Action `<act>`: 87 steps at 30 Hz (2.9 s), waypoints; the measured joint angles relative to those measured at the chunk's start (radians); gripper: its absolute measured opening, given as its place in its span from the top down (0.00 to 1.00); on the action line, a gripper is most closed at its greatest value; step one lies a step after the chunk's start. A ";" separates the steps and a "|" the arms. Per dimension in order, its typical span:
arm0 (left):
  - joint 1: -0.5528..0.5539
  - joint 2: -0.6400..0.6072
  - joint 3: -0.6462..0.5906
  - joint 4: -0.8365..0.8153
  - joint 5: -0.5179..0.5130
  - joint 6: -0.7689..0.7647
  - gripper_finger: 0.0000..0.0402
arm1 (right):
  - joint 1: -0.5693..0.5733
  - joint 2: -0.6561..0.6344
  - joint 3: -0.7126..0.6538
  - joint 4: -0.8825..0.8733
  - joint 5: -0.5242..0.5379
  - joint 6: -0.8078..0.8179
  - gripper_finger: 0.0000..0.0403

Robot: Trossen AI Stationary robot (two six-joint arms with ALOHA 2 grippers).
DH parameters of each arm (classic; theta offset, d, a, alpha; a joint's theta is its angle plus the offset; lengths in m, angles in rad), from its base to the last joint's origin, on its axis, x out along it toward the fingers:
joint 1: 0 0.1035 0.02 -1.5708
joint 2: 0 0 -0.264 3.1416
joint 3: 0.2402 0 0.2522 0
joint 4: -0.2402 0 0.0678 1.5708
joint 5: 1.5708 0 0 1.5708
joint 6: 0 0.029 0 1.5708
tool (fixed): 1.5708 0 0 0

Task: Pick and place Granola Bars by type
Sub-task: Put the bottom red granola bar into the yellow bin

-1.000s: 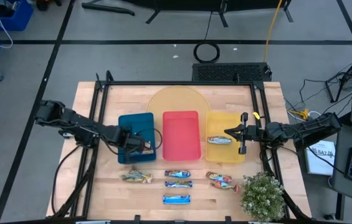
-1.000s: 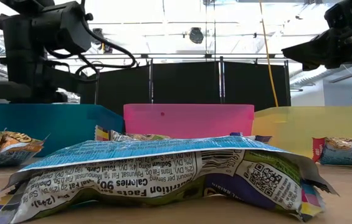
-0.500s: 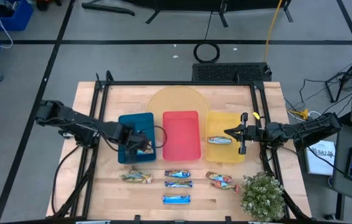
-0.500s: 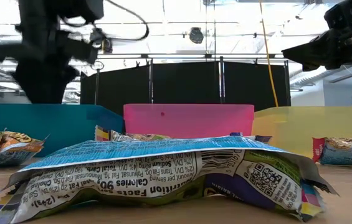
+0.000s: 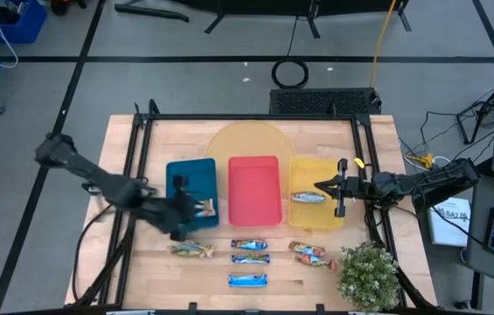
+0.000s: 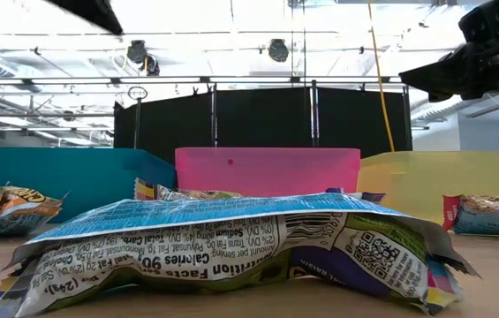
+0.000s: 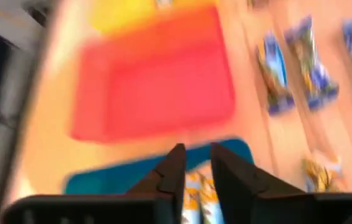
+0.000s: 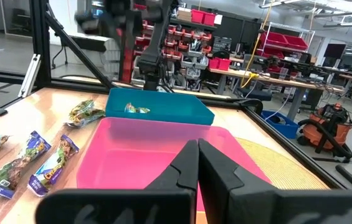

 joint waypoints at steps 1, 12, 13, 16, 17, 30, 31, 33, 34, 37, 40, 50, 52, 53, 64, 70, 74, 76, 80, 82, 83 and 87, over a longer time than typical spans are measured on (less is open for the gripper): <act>-0.028 -0.040 -0.001 -0.005 -0.036 -0.001 0.85 | 0.000 0.001 0.000 0.001 0.000 0.000 1.00; -0.053 -0.499 -0.362 0.349 -0.094 0.231 0.97 | 0.000 0.003 0.000 0.005 -0.001 -0.017 1.00; -0.030 -0.527 -0.424 0.448 -0.039 0.283 0.98 | 0.000 0.003 0.000 0.005 -0.001 -0.017 1.00; 0.044 -0.598 -0.595 0.682 0.099 0.409 0.98 | 0.000 0.003 0.000 0.005 -0.001 -0.017 1.00; 0.065 -0.623 -0.637 0.721 0.107 0.432 0.98 | 0.000 0.003 0.000 0.007 -0.001 -0.018 1.00; 0.252 -0.951 -0.995 0.971 0.244 0.459 0.99 | 0.000 0.003 0.000 0.010 0.006 -0.081 1.00; 0.261 -0.957 -1.012 0.986 0.244 0.457 0.99 | 0.000 0.003 0.000 0.014 0.019 -0.076 1.00; 0.275 -0.960 -1.011 0.964 0.246 0.453 0.99 | 0.000 0.003 0.000 0.022 0.054 -0.071 1.00; 0.281 -0.958 -1.011 0.954 0.240 0.438 0.99 | 0.000 0.003 0.004 0.025 0.081 -0.073 1.00; 0.292 -0.952 -1.011 0.954 0.199 0.400 0.96 | 0.000 0.014 0.040 0.016 0.166 -0.097 1.00; 0.297 -0.952 -1.011 0.958 0.159 0.400 0.92 | 0.000 0.053 0.154 -0.062 0.186 -0.141 1.00; 0.297 -0.948 -1.011 0.963 0.123 0.416 0.89 | 0.002 0.568 0.836 -0.579 0.270 0.000 1.00; 0.297 -0.948 -1.011 0.959 0.123 0.418 0.89 | 0.005 0.726 0.979 -0.694 0.267 0.073 1.00; 0.297 -0.948 -1.011 0.954 0.123 0.418 0.89 | 0.015 0.805 1.047 -0.761 0.266 0.107 1.00; 0.297 -0.948 -1.011 0.927 0.124 0.375 0.88 | 0.233 1.447 1.570 -1.265 0.261 0.440 1.00; 0.297 -0.948 -1.011 0.926 0.124 0.372 0.88 | 0.357 1.548 1.584 -1.254 0.180 0.587 1.00; 0.297 -0.948 -1.011 0.927 0.124 0.364 0.88 | 0.411 1.589 1.585 -1.264 0.057 0.761 1.00; 0.297 -0.948 -1.011 0.927 0.123 0.350 0.88 | 0.437 1.615 1.585 -1.260 0.020 0.815 0.99; 0.297 -0.948 -1.010 0.930 0.123 0.347 0.88 | 0.479 1.654 1.585 -1.251 -0.024 0.854 0.89; 0.297 -0.948 -1.010 0.930 0.123 0.337 0.88 | 0.492 1.666 1.585 -1.263 -0.056 0.858 0.82; 0.297 -0.948 -1.010 0.930 0.123 0.329 0.88 | 0.498 1.671 1.585 -1.268 -0.072 0.867 0.78; 0.297 -0.948 -1.010 0.923 0.123 0.325 0.88 | 0.511 1.676 1.563 -1.267 -0.136 0.869 0.64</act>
